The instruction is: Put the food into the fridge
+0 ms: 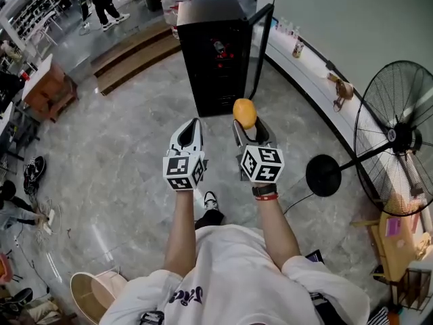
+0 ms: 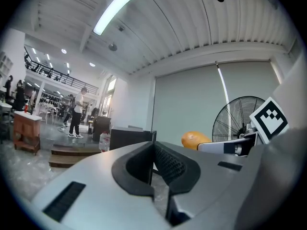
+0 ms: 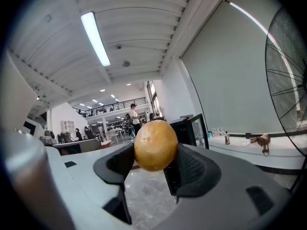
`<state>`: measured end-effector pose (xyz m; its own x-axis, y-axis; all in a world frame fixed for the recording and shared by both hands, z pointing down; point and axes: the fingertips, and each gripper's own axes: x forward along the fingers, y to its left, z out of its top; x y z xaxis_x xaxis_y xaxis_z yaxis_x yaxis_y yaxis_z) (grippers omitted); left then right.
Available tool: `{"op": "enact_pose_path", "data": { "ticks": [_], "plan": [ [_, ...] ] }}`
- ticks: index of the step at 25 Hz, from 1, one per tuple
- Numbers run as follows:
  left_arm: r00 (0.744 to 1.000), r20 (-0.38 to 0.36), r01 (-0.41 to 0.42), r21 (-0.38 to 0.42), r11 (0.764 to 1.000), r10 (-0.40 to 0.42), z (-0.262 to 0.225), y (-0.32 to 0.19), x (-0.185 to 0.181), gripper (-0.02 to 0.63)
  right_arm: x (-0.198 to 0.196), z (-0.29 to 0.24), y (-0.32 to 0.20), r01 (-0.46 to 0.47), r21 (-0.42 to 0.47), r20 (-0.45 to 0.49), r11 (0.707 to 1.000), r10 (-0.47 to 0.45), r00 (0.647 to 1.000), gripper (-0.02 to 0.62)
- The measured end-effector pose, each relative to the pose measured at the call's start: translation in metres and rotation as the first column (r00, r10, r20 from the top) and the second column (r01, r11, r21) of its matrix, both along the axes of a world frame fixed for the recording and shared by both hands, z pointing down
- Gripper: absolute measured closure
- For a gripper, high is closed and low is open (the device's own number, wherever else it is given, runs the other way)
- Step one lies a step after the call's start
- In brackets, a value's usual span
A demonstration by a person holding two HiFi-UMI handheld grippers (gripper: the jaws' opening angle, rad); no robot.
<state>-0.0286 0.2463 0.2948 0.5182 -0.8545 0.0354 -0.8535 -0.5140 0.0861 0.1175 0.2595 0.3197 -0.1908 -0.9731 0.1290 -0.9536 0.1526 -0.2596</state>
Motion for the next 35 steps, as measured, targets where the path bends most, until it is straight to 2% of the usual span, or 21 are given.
{"op": "enact_pose_path", "data": {
  "ticks": [9,18,27,35],
  "plan": [
    [1.000,0.007,-0.023,0.018,1.000,0.023,-0.008,-0.076,-0.014,0.588,-0.032,-0.003,-0.077,0.035,0.004,0.006,0.999,-0.035,0.999,0.301],
    [1.000,0.012,-0.022,-0.003,1.000,0.022,0.002,-0.139,-0.041,0.588,-0.051,0.001,-0.139,0.001,-0.008,0.001,1.000,-0.001,1.000,0.301],
    [0.999,0.038,-0.012,-0.034,0.999,0.013,0.021,-0.196,-0.069,0.588,-0.067,0.013,-0.194,-0.013,-0.015,-0.042,1.000,0.012,0.999,0.301],
    [0.999,0.049,0.009,-0.062,0.998,-0.006,0.040,-0.238,-0.106,0.588,-0.071,0.028,-0.233,-0.070,-0.025,-0.107,0.997,0.066,0.992,0.301]
  ]
}}
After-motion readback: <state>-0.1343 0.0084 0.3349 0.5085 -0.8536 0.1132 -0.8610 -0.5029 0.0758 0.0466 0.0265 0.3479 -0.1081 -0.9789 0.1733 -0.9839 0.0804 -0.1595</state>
